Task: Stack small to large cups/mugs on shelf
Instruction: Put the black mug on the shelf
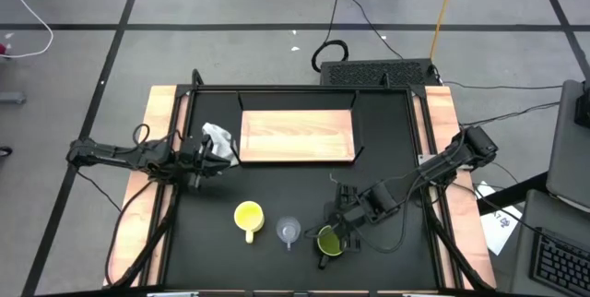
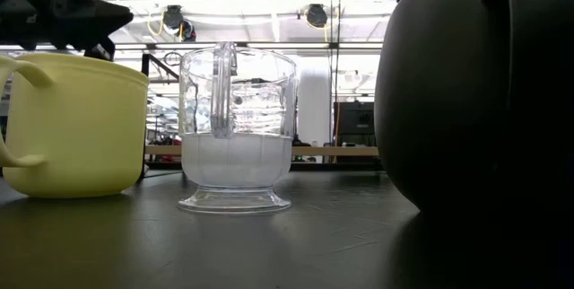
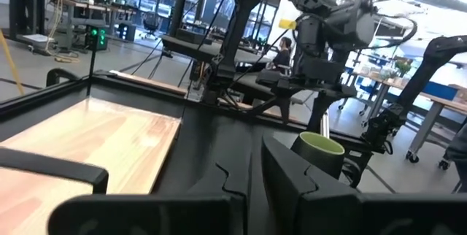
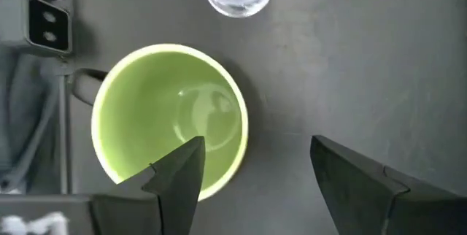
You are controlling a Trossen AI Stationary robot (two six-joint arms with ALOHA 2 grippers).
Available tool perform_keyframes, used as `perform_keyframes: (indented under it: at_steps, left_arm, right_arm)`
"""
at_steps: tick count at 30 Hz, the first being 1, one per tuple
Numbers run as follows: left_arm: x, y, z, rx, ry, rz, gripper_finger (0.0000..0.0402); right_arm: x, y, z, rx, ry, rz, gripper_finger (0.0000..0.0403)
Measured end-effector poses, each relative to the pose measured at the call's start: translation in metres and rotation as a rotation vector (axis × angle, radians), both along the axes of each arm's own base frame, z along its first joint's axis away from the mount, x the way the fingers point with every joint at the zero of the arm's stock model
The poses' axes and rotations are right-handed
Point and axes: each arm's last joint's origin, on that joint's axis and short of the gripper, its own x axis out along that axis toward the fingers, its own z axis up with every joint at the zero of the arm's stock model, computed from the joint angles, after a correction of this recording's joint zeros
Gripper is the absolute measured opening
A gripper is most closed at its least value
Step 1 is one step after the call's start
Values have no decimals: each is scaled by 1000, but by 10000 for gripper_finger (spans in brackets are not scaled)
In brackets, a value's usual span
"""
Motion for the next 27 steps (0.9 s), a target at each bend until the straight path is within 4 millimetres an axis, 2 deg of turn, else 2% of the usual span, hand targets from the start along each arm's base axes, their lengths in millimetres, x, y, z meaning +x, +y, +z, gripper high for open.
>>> perform_keyframes:
  at_steps: [13, 22, 27]
  left_arm:
    - [0, 0, 0, -2, 3, 0, 33]
    - [0, 0, 0, -21, 3, -1, 33]
    - [0, 0, 0, -21, 3, -1, 33]
  right_arm:
    - [2, 0, 0, 5, -21, 5, 242]
    - [-3, -3, -23, -15, 11, 4, 242]
    - [-1, -4, -29, -3, -13, -3, 242]
